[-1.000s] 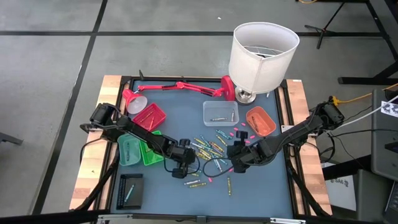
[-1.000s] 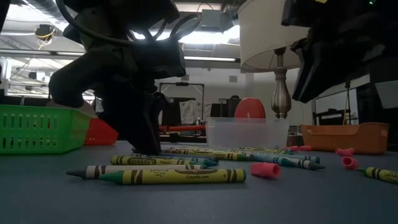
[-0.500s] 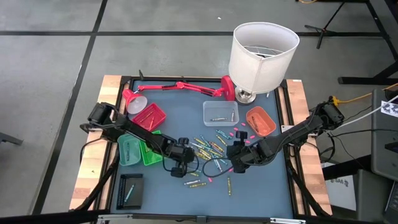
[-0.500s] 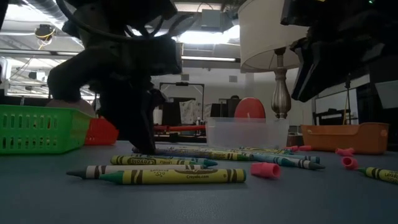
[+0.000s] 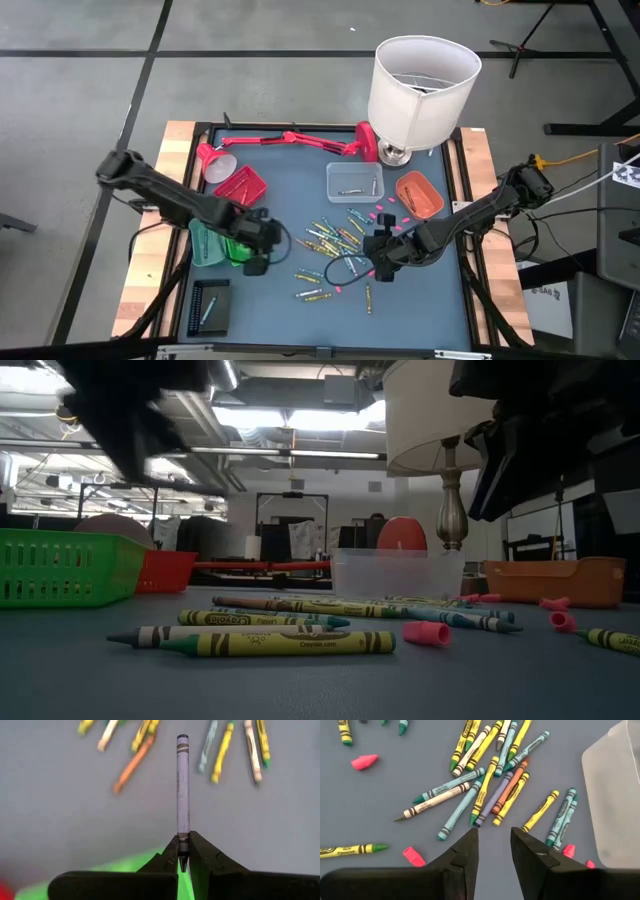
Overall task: Sort crayons
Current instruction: Put the blue crayon into the blue bin
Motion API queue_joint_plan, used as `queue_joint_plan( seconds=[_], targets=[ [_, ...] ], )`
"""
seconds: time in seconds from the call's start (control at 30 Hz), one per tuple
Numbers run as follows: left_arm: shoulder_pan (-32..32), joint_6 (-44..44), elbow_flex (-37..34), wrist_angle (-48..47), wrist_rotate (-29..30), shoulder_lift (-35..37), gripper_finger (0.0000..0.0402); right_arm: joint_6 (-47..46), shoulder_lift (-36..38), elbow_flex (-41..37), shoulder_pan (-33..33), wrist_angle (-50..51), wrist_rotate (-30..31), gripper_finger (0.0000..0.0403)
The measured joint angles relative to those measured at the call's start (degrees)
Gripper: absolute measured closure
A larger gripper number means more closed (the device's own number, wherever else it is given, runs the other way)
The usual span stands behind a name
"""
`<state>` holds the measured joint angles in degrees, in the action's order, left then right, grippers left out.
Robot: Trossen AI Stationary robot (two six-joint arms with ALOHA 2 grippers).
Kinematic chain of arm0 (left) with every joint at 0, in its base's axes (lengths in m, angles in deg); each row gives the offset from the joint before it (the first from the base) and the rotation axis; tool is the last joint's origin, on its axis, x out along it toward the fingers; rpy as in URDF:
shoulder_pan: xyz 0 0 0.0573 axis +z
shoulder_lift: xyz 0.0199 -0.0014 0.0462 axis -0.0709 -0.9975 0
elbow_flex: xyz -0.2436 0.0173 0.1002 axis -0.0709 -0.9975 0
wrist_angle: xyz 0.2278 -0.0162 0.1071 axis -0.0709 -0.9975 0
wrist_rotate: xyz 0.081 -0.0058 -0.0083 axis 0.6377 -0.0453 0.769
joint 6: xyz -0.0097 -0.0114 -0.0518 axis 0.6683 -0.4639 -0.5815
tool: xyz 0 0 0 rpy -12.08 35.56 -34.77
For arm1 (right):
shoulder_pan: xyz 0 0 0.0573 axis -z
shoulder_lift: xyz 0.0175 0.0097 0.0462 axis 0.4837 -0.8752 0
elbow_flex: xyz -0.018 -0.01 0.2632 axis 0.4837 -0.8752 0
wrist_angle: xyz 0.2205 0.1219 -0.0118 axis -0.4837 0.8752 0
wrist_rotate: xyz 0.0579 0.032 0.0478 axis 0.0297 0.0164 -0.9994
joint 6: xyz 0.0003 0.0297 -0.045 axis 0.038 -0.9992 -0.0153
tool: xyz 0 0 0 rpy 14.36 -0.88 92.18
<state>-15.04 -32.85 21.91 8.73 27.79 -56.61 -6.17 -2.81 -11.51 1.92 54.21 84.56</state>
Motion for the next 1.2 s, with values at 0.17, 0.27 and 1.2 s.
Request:
queue_joint_plan(
  seconds=[0.17, 0.27, 1.2],
  targets=[
    [-3.24, -10.91, 0.0, -13.27, -0.04, 8.62, 0.0395, 0.0, 0.0, 0.0, 0.0, -0.02, 0.0, 0.0292],
    [-5.44, -17.42, 0.04, -19.14, -0.02, 12.79, 0.0395, 0.0, 0.0, 0.0, 0.0, -0.04, 0.02, 0.0292],
    [-23.49, -79.9, 0.09, -41.22, -0.02, 11.46, 0.0395, -3.15, 0.0, 0.0, 0.02, -13.14, -4.27, 0.0292]
  ],
)
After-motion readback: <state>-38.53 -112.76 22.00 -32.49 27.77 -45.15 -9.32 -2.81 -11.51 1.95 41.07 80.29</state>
